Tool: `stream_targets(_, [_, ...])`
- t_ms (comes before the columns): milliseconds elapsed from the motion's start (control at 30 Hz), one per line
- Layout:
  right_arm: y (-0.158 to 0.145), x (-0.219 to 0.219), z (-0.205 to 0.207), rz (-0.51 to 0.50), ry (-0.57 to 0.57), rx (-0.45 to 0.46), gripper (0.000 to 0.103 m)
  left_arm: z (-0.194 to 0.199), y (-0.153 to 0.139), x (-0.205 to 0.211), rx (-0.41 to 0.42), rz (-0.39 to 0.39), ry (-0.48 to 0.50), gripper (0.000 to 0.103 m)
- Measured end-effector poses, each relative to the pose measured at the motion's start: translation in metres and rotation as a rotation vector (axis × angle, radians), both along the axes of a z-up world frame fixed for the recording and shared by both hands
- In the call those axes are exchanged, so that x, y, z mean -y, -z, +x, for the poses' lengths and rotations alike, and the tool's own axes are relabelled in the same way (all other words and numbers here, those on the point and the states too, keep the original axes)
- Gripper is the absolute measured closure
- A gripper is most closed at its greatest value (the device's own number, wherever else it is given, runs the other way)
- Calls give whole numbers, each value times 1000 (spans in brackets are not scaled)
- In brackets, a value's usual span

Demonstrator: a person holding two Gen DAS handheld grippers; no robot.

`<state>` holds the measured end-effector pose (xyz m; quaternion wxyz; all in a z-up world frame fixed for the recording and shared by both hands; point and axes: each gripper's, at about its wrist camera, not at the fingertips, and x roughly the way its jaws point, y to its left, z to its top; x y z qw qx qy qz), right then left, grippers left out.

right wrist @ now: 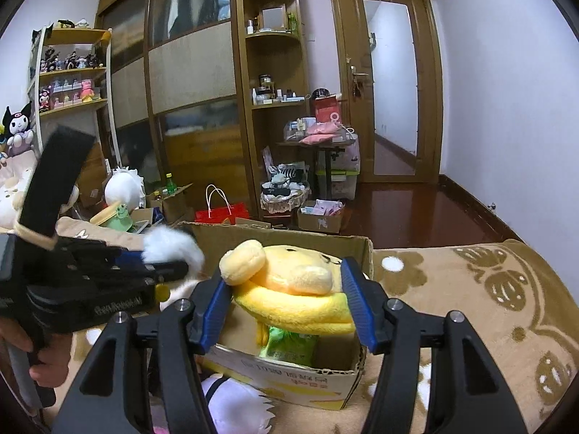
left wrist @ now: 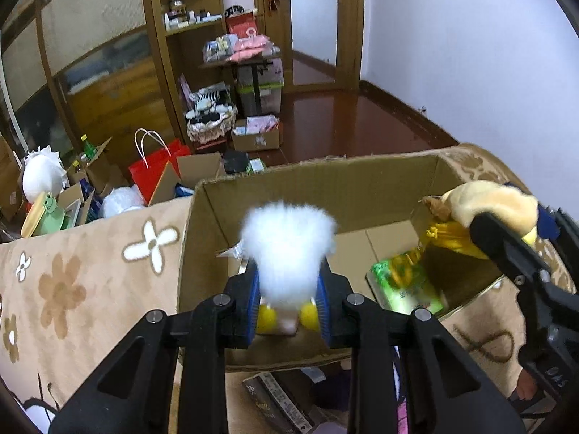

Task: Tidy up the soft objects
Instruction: 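Lift both plushes and carry them over the cardboard box, then open both grippers to drop the two plushes into the box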

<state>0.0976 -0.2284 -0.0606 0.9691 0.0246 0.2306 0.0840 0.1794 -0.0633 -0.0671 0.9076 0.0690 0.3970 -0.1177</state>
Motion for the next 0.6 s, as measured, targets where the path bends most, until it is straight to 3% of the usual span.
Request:
stream_targets(133, [2,-2,1,10,-13,-7,39,2,3,-2,-16,-7,-15,75])
stream_targets(300, [7,1,4,39,-18,-42,36,2,1,-9,-18,8,-51,51])
stream_targets(467, [7,3,3,62,-28,-66,34,-1,-5,-16,-22,-1,-71,37])
stream_targets(600, [5,5,-5,69,-25,-72,23,-6,-7,-17,-24,-6,-69,22])
